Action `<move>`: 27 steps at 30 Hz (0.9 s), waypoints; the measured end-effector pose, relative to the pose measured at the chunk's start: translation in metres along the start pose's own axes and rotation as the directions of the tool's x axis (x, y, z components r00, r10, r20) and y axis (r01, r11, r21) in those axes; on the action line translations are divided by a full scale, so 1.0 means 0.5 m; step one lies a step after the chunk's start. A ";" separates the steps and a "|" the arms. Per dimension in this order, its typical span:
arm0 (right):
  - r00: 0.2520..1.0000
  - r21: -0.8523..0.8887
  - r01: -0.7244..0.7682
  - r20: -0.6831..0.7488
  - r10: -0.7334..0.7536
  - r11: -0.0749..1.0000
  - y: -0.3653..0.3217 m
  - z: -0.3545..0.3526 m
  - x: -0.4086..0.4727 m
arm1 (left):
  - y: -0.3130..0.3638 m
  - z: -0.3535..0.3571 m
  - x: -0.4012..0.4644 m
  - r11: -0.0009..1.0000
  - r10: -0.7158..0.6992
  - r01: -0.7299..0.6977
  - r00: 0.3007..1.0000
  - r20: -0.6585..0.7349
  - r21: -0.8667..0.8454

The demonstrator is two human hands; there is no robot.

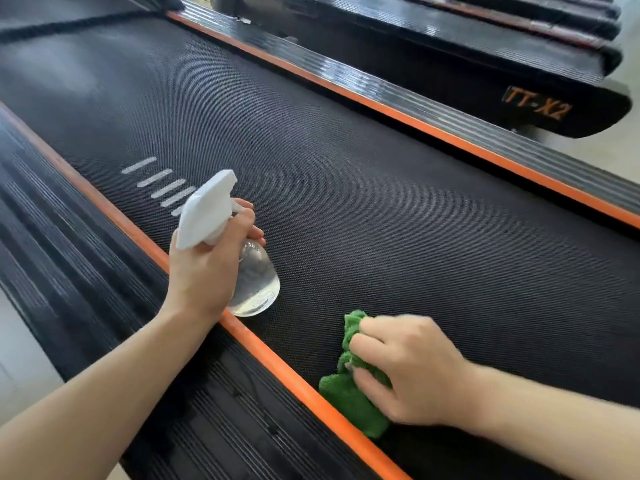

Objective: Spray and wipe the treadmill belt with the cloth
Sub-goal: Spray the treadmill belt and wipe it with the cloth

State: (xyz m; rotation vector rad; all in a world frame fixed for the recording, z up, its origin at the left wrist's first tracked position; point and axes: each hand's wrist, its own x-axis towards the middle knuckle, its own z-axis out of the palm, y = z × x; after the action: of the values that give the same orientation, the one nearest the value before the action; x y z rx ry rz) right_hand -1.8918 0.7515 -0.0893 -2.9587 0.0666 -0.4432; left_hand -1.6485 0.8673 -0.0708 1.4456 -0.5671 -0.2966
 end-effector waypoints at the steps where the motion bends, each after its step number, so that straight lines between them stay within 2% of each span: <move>1: 1.000 -0.017 0.020 -0.003 -0.020 1.000 0.030 0.007 0.028 | -0.001 0.000 0.002 1.000 0.008 -0.008 1.000 0.002 0.004; 2: 0.999 -0.046 -0.035 -0.035 0.034 0.998 0.067 0.014 0.065 | -0.001 0.001 0.002 1.000 0.012 -0.012 1.000 0.007 0.006; 3: 0.984 -0.080 -0.164 -0.087 0.157 0.983 0.106 0.023 0.108 | -0.002 0.000 0.002 1.000 0.016 -0.016 1.000 0.013 0.012; 5: 0.869 -0.115 -0.481 -0.191 0.455 0.869 0.182 0.039 0.196 | -0.002 0.000 0.002 1.000 0.027 -0.027 1.000 0.005 0.003; 6: 0.801 -0.110 -0.590 -0.208 0.562 0.800 0.211 0.052 0.234 | -0.002 0.001 0.003 1.000 0.027 -0.027 1.000 -0.005 -0.006; 8: 0.734 -0.107 -0.672 -0.230 0.639 0.732 0.230 0.074 0.282 | -0.003 0.001 0.003 1.000 0.006 -0.006 1.000 -0.020 -0.008; 10: 0.726 -0.090 -0.675 -0.258 0.638 0.732 0.214 0.076 0.285 | -0.003 0.000 0.003 1.000 -0.012 0.012 1.000 -0.024 -0.006; 13: 0.825 -0.104 -0.548 -0.230 0.516 0.830 0.147 0.071 0.208 | -0.004 -0.002 0.006 1.000 -0.026 0.026 1.000 -0.014 -0.013; 16: 0.910 -0.065 -0.411 -0.085 0.405 0.909 0.080 0.022 0.134 | -0.004 -0.004 0.009 1.000 -0.022 0.022 1.000 -0.006 -0.007; 18: 0.884 0.060 -0.464 -0.030 0.466 0.884 0.060 -0.037 0.124 | -0.002 -0.003 0.009 0.999 -0.036 0.036 0.999 -0.010 -0.016; 22: 0.791 0.508 -0.525 -0.003 0.611 0.683 0.047 -0.189 0.153 | -0.003 -0.005 0.007 0.999 -0.043 0.042 0.999 -0.022 -0.024; 23: 0.764 0.624 -0.526 0.049 0.644 0.577 0.051 -0.210 0.156 | -0.004 -0.006 0.007 0.999 -0.036 0.036 0.999 -0.020 -0.025; 24: 0.732 0.740 -0.519 0.127 0.669 0.428 0.058 -0.224 0.158 | -0.004 -0.006 0.007 0.999 -0.030 0.030 0.999 -0.021 -0.024; 25: 0.694 0.807 -0.519 0.206 0.690 0.281 0.065 -0.225 0.158 | -0.003 -0.007 0.006 0.999 -0.034 0.034 0.999 -0.022 -0.024; 26: 0.656 0.816 -0.538 0.249 0.713 0.211 0.074 -0.214 0.157 | -0.003 -0.006 0.005 0.999 -0.045 0.045 0.999 -0.026 -0.025; 27: 0.633 0.760 -0.593 0.236 0.737 0.266 0.081 -0.196 0.152 | -0.003 -0.006 0.004 0.998 -0.062 0.061 0.997 -0.035 -0.034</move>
State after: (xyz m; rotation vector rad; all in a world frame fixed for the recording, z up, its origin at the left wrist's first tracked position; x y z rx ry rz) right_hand -1.8490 0.6928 0.0191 -1.7191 0.8851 -0.4184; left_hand -1.6452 0.8686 -0.0719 1.4359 -0.4871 -0.3268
